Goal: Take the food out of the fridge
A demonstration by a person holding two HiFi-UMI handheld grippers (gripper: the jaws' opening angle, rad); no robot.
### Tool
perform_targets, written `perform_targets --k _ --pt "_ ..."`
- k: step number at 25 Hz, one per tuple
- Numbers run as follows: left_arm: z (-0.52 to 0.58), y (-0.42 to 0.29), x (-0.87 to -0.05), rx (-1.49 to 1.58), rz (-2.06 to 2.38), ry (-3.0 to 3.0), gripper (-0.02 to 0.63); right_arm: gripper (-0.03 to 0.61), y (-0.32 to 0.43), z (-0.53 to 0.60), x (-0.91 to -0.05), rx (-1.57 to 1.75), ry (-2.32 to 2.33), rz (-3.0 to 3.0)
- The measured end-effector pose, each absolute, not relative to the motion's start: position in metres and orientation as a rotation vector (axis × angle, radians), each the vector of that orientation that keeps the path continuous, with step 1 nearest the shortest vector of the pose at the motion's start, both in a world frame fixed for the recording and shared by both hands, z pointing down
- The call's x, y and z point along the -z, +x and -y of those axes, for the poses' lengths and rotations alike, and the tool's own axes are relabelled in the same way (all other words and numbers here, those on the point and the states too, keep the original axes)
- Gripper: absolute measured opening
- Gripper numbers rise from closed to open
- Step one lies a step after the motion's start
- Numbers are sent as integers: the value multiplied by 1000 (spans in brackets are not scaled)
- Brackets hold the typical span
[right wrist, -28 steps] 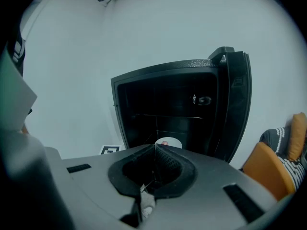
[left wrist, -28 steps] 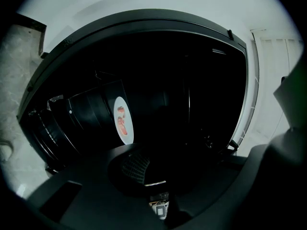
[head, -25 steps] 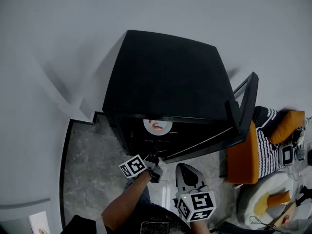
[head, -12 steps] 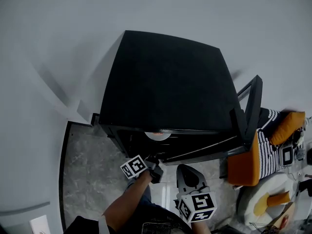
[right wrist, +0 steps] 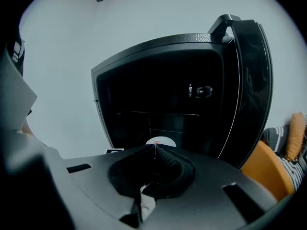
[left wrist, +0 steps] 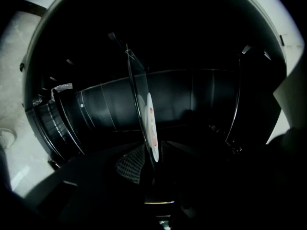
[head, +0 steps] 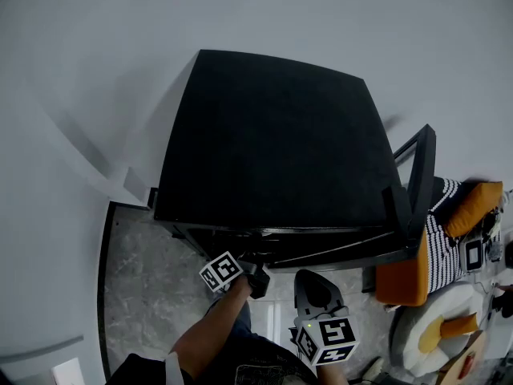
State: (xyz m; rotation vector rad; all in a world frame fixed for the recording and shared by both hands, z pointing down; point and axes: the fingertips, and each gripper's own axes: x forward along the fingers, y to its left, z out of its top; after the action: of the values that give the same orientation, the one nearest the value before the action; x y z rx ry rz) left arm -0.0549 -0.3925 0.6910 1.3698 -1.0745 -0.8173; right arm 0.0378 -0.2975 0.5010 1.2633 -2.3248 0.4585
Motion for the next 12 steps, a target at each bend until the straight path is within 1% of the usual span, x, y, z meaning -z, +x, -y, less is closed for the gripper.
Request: perform_targets --k 4,5,7,12 --pt "398 -55 -694 818 1076 1342 112 23 41 300 -504 -468 1273 2313" --pt "399 -55 -694 815 1078 1342 99 23 41 301 -505 -469 1274 2310" --pt "401 -55 -694 810 1082 1343 47 23 41 301 -506 -468 1273 2307" --pt "401 -56 -694 845 1060 1297 28 23 41 299 -508 -468 1271 2303"
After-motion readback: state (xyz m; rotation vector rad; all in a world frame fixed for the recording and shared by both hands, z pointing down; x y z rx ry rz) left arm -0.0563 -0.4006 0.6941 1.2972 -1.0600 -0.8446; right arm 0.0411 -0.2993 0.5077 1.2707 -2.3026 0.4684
